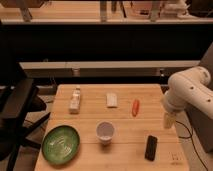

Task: Place the bottle in the ceramic bowl

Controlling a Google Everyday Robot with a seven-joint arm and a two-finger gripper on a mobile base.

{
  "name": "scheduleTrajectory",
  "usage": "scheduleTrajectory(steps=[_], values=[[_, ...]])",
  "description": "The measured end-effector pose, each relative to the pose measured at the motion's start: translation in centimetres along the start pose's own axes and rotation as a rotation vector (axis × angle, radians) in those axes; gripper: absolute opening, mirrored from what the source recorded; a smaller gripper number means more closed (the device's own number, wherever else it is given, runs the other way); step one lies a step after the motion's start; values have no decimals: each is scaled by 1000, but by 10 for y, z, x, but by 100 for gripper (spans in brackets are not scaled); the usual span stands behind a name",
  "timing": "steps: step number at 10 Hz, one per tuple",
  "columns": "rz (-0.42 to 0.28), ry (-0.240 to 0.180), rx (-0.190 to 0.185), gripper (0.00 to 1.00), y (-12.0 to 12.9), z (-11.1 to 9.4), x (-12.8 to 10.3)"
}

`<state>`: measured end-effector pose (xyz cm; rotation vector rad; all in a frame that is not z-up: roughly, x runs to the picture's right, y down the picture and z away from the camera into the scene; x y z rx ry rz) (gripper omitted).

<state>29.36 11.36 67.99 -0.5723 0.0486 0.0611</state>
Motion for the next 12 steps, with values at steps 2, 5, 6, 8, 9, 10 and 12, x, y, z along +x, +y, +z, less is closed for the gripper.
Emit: scheduleTrajectory(steps=[2, 5, 6, 8, 9, 10, 12], values=[[-1, 0, 0, 80, 0, 0, 0], [-36, 12, 14, 80, -11, -3, -28], [-51, 16, 22, 80, -17, -4, -42], [-79, 24, 35, 80, -25, -6, -56], [-91, 28, 39, 80, -27, -6, -56], [-105, 33, 45, 80, -30, -6, -58], [-154, 40, 59, 80, -41, -5, -82]])
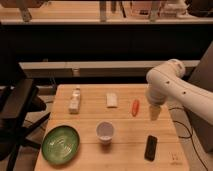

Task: Place the bottle in the ceramic bowl

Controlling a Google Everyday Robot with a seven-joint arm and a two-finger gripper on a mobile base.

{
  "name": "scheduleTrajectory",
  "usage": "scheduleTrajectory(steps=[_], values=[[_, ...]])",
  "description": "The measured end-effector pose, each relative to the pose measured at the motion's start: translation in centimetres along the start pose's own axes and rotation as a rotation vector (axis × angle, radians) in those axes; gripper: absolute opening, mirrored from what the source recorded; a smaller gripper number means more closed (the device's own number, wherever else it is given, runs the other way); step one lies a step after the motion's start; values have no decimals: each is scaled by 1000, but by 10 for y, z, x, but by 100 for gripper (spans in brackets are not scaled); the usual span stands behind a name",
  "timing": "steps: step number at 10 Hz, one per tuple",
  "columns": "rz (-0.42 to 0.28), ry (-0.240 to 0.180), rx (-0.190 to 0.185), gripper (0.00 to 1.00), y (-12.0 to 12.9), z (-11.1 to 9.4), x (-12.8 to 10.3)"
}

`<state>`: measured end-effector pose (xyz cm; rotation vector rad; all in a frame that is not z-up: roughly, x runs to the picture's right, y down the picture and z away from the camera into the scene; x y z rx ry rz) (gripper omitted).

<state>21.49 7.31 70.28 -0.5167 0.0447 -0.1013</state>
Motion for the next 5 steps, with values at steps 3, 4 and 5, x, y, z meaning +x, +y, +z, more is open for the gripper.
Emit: scheduleTrajectory(steps=[3, 4, 5], values=[[-58, 11, 23, 80, -18, 0, -28], [-77, 13, 30, 80, -22, 0, -30], [-88, 14, 33, 80, -24, 1, -31]])
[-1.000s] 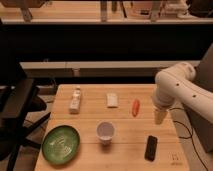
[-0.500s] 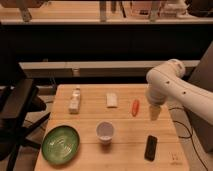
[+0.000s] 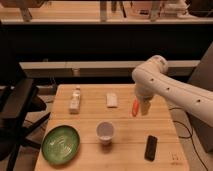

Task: Place the bottle in the ceramic bowl

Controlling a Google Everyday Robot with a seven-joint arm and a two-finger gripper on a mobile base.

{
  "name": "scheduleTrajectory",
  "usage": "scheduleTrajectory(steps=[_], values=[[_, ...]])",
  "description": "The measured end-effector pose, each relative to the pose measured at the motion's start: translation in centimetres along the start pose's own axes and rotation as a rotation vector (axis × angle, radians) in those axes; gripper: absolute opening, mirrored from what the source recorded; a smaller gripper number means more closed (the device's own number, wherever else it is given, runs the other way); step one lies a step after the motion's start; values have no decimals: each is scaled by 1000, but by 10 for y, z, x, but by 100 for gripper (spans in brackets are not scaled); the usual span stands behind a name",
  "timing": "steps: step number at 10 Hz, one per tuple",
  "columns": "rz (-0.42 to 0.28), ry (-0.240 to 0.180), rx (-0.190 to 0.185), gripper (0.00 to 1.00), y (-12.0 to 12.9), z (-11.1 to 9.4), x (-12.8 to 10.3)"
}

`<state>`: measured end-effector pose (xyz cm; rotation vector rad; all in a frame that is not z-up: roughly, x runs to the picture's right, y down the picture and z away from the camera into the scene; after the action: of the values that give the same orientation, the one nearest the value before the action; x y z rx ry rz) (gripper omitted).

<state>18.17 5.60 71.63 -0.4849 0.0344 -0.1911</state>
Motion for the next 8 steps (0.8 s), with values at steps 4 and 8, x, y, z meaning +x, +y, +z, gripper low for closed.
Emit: scheduleTrajectory(steps=[4, 8], values=[[-102, 3, 40, 80, -31, 0, -41], [-164, 0, 66, 80, -42, 0, -52]])
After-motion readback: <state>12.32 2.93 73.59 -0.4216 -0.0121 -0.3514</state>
